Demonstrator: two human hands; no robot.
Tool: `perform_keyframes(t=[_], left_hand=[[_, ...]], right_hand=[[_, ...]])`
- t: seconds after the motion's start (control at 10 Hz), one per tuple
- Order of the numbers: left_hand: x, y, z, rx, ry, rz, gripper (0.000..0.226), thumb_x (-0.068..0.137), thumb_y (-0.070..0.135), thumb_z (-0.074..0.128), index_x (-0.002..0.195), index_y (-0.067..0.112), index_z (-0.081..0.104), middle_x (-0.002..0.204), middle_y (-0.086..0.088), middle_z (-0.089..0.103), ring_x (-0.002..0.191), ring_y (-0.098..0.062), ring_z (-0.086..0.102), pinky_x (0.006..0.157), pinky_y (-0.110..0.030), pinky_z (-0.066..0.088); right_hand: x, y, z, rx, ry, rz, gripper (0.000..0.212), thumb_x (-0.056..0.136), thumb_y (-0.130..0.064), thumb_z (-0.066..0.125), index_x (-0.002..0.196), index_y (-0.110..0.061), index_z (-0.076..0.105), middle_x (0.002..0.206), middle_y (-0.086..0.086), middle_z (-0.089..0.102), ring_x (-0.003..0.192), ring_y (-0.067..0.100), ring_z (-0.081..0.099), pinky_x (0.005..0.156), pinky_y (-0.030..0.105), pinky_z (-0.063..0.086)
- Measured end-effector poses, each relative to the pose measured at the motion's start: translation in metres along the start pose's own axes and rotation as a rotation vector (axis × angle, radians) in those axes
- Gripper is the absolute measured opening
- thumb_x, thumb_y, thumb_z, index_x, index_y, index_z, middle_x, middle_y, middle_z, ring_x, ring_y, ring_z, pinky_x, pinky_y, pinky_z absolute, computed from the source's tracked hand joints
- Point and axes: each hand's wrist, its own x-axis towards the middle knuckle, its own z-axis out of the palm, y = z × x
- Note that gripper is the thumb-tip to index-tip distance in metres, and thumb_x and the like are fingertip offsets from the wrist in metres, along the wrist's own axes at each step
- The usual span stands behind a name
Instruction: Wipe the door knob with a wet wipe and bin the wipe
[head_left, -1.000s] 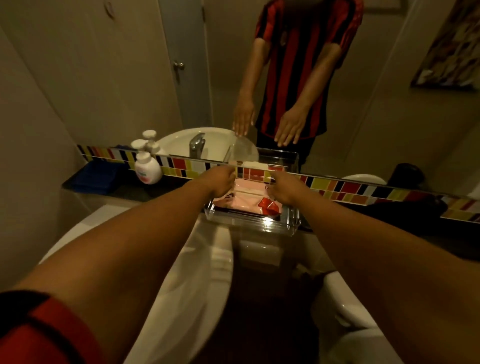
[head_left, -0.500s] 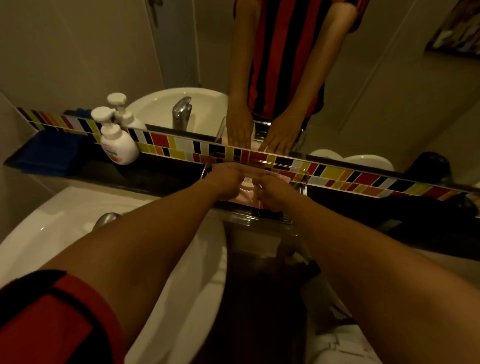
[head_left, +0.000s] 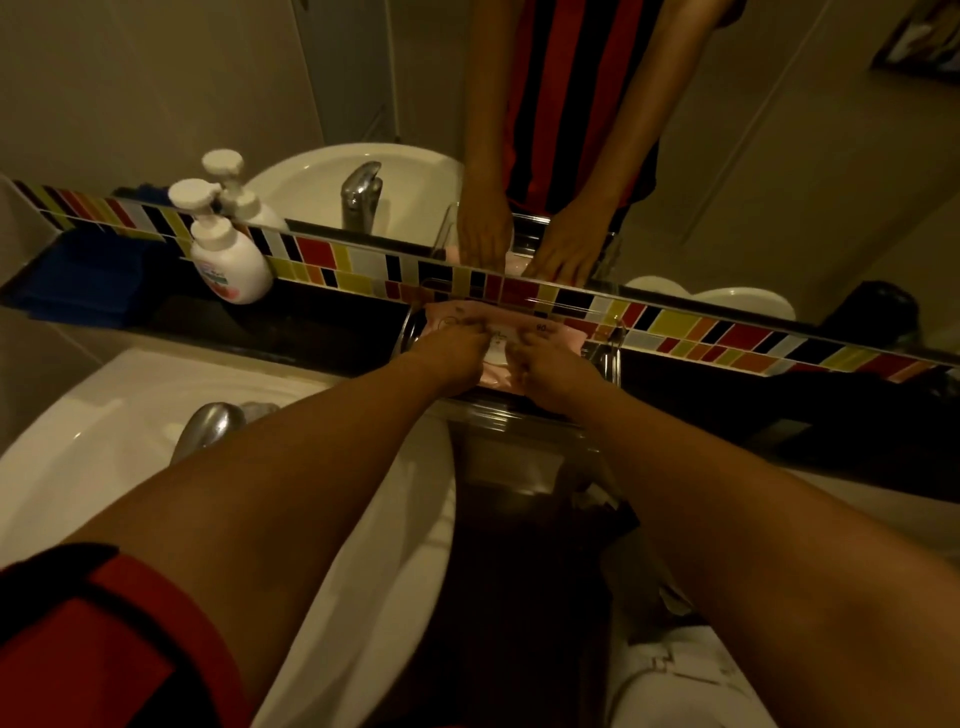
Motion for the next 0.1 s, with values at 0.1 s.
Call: perform_keyframes(t=[0.1], left_hand=[[-0.0060,-0.0027,-0.0131,-0.119,0.028,-0.098,0.042,0.092,0.013,0.053,0.134,0.019,0.051,0.134,-0.008,0.055,0.113,-0.025,0.058,0.094,-0.038,0.051]], right_hand=[[0.0022,0.0018,-0.0082,-0.038,0.004,-0.014,0.040,0.093,-0.031,0.055,0.130,-0.016,0.054,0.142,0.009,0.048,0.130,0.029,0.044,0.107,0.047,0.041]])
